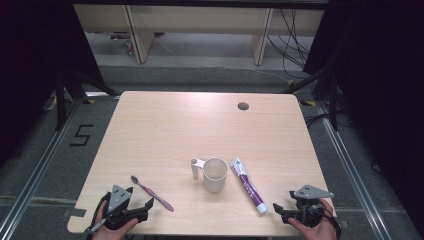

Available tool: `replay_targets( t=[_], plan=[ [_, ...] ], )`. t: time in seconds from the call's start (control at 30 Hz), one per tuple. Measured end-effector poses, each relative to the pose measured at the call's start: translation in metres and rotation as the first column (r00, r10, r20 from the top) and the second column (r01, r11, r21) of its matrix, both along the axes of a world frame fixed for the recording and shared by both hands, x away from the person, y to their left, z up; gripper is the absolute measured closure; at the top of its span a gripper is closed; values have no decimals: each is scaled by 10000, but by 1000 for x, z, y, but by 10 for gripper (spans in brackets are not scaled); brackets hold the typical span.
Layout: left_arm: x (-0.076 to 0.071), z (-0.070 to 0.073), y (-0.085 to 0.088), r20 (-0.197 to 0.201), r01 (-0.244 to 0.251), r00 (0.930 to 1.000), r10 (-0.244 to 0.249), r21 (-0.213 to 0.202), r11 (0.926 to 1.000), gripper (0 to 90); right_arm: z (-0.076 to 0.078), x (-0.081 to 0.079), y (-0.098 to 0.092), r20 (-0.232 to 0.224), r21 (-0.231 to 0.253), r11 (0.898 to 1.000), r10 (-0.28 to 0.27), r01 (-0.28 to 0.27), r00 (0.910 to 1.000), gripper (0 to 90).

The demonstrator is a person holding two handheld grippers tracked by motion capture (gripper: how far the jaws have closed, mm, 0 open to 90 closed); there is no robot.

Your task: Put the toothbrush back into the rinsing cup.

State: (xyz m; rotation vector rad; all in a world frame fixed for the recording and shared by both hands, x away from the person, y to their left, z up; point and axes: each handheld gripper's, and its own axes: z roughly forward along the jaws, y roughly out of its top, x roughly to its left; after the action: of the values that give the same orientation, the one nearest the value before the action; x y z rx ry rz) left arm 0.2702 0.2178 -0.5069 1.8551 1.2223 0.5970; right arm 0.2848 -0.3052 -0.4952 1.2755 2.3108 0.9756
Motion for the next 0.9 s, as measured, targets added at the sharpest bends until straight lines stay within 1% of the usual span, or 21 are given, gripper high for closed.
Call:
replay_targets(
  t=[0.07,0.1,0.13,0.17,0.2,0.23,0.27,0.3,0.33,0.37,0.4,0.43,0.47,0.5,0.53,0.63,0.67,0.73,0.77,0.87,0.9],
  plan=[
    [0,0,0,-1,-18,10000,18,-4,10000,181,0,1,0,39,6,10000,79,-79,10000,232],
    [0,0,0,-16,-48,10000,48,-20,10000,181,-1,2,-1,211,-121,9997,210,-207,9996,234],
    [0,0,0,-16,-48,10000,48,-20,10000,181,-1,2,-1,211,-121,9997,210,-207,9996,234],
    [0,-1,0,-8,-135,9999,135,-82,9999,181,-2,0,1,-20,-4,10000,58,-58,10000,235],
    [0,-1,0,-8,-135,9999,135,-82,9999,181,-2,0,1,-20,-4,10000,58,-58,10000,235],
    [-1,0,1,-136,-203,9997,202,-59,9998,181,-2,2,0,118,-141,9996,226,-224,9997,236],
    [-1,0,1,-136,-203,9997,202,-59,9998,181,-2,2,0,118,-141,9996,226,-224,9997,236],
    [-1,0,1,-437,-537,9977,520,-381,9978,180,-3,3,0,137,-3,9996,274,-274,9995,235],
    [-1,0,1,-437,-537,9977,520,-381,9978,179,-3,3,0,137,-3,9996,274,-274,9995,235],
    [-1,0,3,-600,-741,9957,713,-452,9962,179,-2,2,-1,248,-51,9998,176,-175,9995,236],
    [-2,0,4,-691,-829,9944,797,-448,9956,178,-2,2,0,261,20,9999,165,-165,9995,236],
    [-2,0,4,-691,-829,9944,797,-448,9956,177,-2,2,0,261,20,9999,165,-165,9995,236],
    [-1,0,4,-745,-994,9927,948,-604,9932,177,-1,1,0,113,141,9999,64,-66,9999,237],
    [-1,1,6,-793,-1097,9914,1046,-636,9919,176,0,1,0,186,-3,10000,8,-8,9998,238],
    [-1,2,6,-846,-1220,9896,1159,-704,9900,176,-1,1,0,113,88,9999,70,-71,9999,238],
    [0,3,7,-924,-1249,9886,1188,-636,9901,174,-2,2,0,119,187,9998,53,-55,9999,238],
    [1,4,6,-984,-1339,9870,1269,-677,9887,173,-3,2,0,-24,431,9990,92,-91,10000,240],
    [2,7,4,-1035,-1349,9864,1275,-679,9885,174,-3,2,-1,-46,437,9990,39,-36,10000,240],
    [3,8,2,-1032,-1353,9865,1272,-760,9879,174,-3,2,-1,-60,431,9991,42,-39,10000,240],
    [3,10,0,-1024,-1292,9874,1210,-781,9885,192,-3,2,-1,6,357,9993,64,-64,10000,240],
    [4,12,-3,-1121,-1194,9874,1119,-631,9908,195,-3,2,0,-23,425,9990,108,-107,9999,241]
  ],
)
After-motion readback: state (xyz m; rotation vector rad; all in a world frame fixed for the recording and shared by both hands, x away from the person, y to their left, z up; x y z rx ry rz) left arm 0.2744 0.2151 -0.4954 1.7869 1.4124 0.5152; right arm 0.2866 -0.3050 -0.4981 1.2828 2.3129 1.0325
